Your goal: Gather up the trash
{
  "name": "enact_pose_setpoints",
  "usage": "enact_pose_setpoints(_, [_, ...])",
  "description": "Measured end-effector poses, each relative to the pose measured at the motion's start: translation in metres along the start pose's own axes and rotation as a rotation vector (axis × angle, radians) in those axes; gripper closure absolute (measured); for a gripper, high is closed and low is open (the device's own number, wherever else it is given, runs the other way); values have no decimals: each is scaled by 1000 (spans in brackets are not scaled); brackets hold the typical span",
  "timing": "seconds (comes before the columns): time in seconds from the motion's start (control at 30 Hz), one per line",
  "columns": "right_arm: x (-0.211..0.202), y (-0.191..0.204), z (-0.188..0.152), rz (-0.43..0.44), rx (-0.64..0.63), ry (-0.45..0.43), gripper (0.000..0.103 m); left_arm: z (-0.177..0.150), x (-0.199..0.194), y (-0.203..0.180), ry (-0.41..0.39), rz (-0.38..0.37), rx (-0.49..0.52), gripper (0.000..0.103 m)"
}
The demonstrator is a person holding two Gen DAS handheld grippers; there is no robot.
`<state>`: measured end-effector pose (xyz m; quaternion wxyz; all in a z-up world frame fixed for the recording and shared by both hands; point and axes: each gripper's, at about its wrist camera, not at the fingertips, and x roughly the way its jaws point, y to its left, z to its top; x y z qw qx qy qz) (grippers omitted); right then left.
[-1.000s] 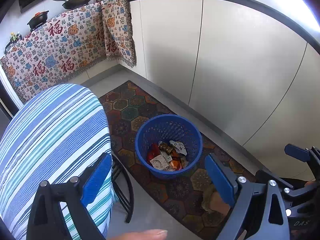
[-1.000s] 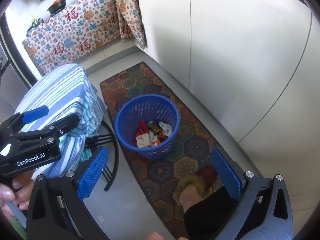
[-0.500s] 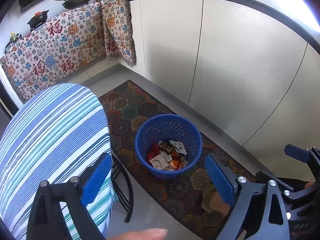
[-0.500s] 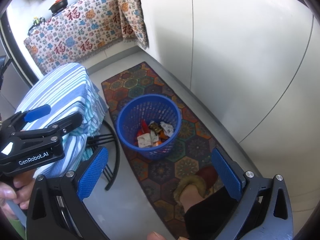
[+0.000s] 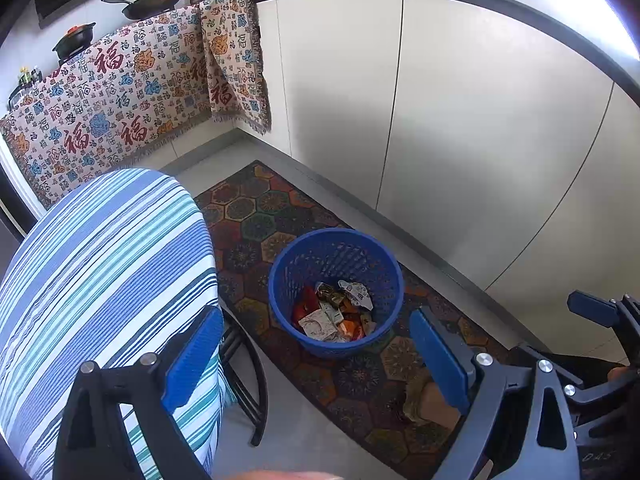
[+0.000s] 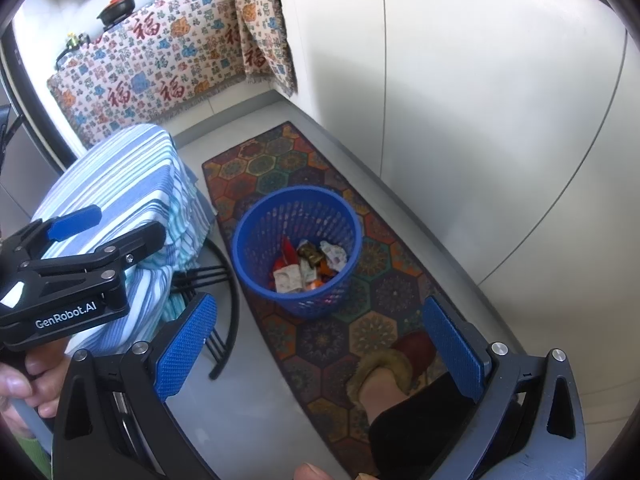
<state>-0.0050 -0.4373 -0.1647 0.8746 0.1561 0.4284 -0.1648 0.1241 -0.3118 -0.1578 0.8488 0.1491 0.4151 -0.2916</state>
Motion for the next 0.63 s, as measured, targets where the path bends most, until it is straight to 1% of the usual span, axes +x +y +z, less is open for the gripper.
enact_pose_setpoints(0.37, [2, -2, -1, -3, 5, 1, 0, -1, 2, -2, 6, -2, 7, 7])
enact_pose_setpoints(0.5, [3, -3, -2, -8, 10, 5, 0, -3, 3, -2, 4, -18, 7, 7])
enact_pose_setpoints(0.63, [4, -5, -2, -9, 13, 9, 0, -4, 2, -2, 3, -19, 19, 7])
